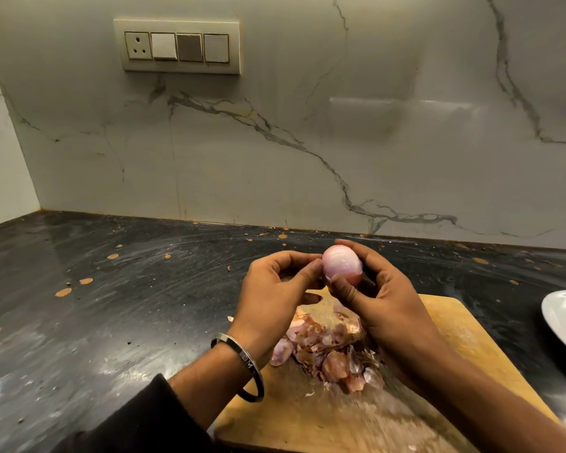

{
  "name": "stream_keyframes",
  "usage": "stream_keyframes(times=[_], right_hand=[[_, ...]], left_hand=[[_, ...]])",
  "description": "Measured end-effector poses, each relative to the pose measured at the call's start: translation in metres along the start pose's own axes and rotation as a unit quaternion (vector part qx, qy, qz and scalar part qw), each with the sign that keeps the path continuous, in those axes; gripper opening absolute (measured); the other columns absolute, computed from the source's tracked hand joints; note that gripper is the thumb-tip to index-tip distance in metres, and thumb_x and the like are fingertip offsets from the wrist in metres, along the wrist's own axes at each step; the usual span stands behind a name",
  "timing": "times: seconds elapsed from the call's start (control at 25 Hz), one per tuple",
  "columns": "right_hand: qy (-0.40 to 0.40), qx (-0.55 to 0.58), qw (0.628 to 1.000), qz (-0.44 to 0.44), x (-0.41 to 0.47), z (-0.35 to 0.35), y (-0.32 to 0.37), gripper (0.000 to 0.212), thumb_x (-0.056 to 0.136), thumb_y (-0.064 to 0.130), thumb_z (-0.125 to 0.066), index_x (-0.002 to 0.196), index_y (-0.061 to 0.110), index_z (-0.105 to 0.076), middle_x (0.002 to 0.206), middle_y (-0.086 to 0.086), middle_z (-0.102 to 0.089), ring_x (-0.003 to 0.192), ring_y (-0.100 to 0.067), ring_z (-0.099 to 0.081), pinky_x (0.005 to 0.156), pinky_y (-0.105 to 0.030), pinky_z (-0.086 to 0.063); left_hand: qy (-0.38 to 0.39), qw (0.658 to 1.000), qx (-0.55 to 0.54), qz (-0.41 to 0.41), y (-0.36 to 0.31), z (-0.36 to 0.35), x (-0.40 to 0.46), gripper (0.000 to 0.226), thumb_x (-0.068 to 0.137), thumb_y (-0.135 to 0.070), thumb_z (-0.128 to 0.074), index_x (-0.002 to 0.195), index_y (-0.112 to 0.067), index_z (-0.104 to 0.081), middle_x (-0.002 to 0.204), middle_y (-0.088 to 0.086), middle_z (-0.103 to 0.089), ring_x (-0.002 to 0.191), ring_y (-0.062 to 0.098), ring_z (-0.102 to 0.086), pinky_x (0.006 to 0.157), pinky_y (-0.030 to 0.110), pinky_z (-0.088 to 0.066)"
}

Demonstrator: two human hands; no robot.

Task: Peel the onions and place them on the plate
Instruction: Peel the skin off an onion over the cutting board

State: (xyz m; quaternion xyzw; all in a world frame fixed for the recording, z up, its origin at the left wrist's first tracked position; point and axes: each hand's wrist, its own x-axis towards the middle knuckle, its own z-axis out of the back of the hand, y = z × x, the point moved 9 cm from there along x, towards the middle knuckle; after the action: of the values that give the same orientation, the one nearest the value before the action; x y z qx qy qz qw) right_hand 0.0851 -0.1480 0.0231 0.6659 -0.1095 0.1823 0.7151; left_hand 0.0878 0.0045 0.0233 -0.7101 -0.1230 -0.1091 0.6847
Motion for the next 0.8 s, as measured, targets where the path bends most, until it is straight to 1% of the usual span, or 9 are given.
stream_keyframes(times=[0.08, 0.2, 0.32, 0.4, 0.48, 0.56, 0.68, 0.76, 0.8], right_hand=[[-0.008, -0.021, 1.000, 0.013, 0.000, 0.000, 0.004, 0.059, 0.070, 0.032, -0.076, 0.127, 0.034, -0.060, 0.116, 0.010, -0.067, 0.102, -0.006, -0.067, 0.078, -0.021, -0.057], [-0.019, -0.042, 0.999, 0.024, -0.001, 0.001, 0.006, 0.060, 0.068, 0.034, -0.075, 0.126, 0.036, -0.059, 0.114, 0.013, -0.066, 0.099, -0.001, -0.065, 0.075, -0.017, -0.056], [-0.022, -0.060, 0.997, 0.031, -0.002, 0.000, 0.006, 0.060, 0.067, 0.037, -0.076, 0.125, 0.036, -0.059, 0.114, 0.013, -0.066, 0.098, -0.001, -0.065, 0.076, -0.020, -0.058], [-0.026, -0.065, 0.997, 0.028, -0.003, -0.001, 0.005, 0.062, 0.067, 0.039, -0.076, 0.127, 0.034, -0.059, 0.116, 0.010, -0.065, 0.098, -0.004, -0.066, 0.078, -0.024, -0.060], [-0.027, -0.067, 0.997, 0.026, -0.003, 0.000, 0.004, 0.061, 0.067, 0.040, -0.076, 0.126, 0.035, -0.059, 0.116, 0.011, -0.066, 0.098, -0.004, -0.066, 0.080, -0.026, -0.060], [-0.019, -0.044, 0.999, 0.015, -0.001, 0.000, 0.001, 0.058, 0.070, 0.038, -0.076, 0.125, 0.035, -0.060, 0.115, 0.010, -0.068, 0.101, -0.006, -0.067, 0.083, -0.028, -0.060], [0.001, 0.045, 0.999, -0.016, 0.002, -0.001, -0.005, 0.056, 0.076, 0.029, -0.074, 0.130, 0.026, -0.060, 0.118, 0.001, -0.070, 0.109, -0.018, -0.069, 0.093, -0.036, -0.058], [0.007, 0.085, 0.996, -0.024, 0.003, -0.002, -0.006, 0.056, 0.077, 0.029, -0.073, 0.130, 0.023, -0.060, 0.118, -0.002, -0.071, 0.110, -0.021, -0.069, 0.093, -0.035, -0.057], [0.006, 0.094, 0.995, -0.024, 0.003, -0.002, -0.005, 0.056, 0.076, 0.032, -0.072, 0.129, 0.023, -0.061, 0.118, -0.003, -0.071, 0.109, -0.022, -0.069, 0.089, -0.031, -0.058]], left_hand=[[-0.007, 1.000, 0.001, -0.004, 0.000, 0.000, -0.001, 0.014, 0.090, -0.011, -0.066, 0.103, -0.009, -0.072, 0.089, 0.004, -0.076, 0.081, 0.016, -0.074, 0.063, 0.024, -0.058], [-0.026, 0.996, 0.060, -0.053, -0.008, 0.000, -0.004, 0.007, 0.091, -0.013, -0.068, 0.096, -0.014, -0.072, 0.082, 0.000, -0.075, 0.073, 0.012, -0.074, 0.059, 0.024, -0.058], [-0.057, 0.981, 0.149, -0.108, -0.018, 0.003, -0.007, 0.006, 0.091, -0.017, -0.068, 0.088, -0.022, -0.069, 0.075, -0.005, -0.072, 0.066, 0.005, -0.071, 0.058, 0.021, -0.058], [-0.061, 0.967, 0.202, -0.140, -0.023, 0.003, -0.008, 0.004, 0.091, -0.019, -0.068, 0.089, -0.022, -0.069, 0.074, -0.009, -0.070, 0.066, 0.000, -0.069, 0.060, 0.019, -0.058], [-0.058, 0.959, 0.228, -0.158, -0.027, 0.000, -0.008, 0.002, 0.092, -0.020, -0.066, 0.092, -0.022, -0.068, 0.076, -0.010, -0.069, 0.067, -0.001, -0.068, 0.062, 0.018, -0.058], [-0.055, 0.967, 0.206, -0.141, -0.023, 0.002, -0.006, 0.003, 0.093, -0.019, -0.065, 0.092, -0.021, -0.066, 0.077, -0.007, -0.069, 0.067, 0.003, -0.069, 0.062, 0.020, -0.058], [-0.026, 0.991, 0.116, -0.057, -0.009, 0.003, 0.001, 0.006, 0.096, -0.016, -0.060, 0.094, -0.015, -0.066, 0.081, 0.002, -0.070, 0.066, 0.012, -0.070, 0.062, 0.026, -0.059], [0.001, 0.990, 0.137, -0.028, -0.004, -0.001, 0.001, 0.012, 0.099, -0.020, -0.054, 0.095, -0.015, -0.064, 0.078, 0.000, -0.066, 0.065, 0.014, -0.064, 0.064, 0.032, -0.057], [0.011, 0.986, 0.164, -0.026, -0.003, -0.004, 0.000, 0.017, 0.101, -0.022, -0.049, 0.091, -0.015, -0.061, 0.074, -0.002, -0.061, 0.065, 0.013, -0.057, 0.064, 0.036, -0.051]])
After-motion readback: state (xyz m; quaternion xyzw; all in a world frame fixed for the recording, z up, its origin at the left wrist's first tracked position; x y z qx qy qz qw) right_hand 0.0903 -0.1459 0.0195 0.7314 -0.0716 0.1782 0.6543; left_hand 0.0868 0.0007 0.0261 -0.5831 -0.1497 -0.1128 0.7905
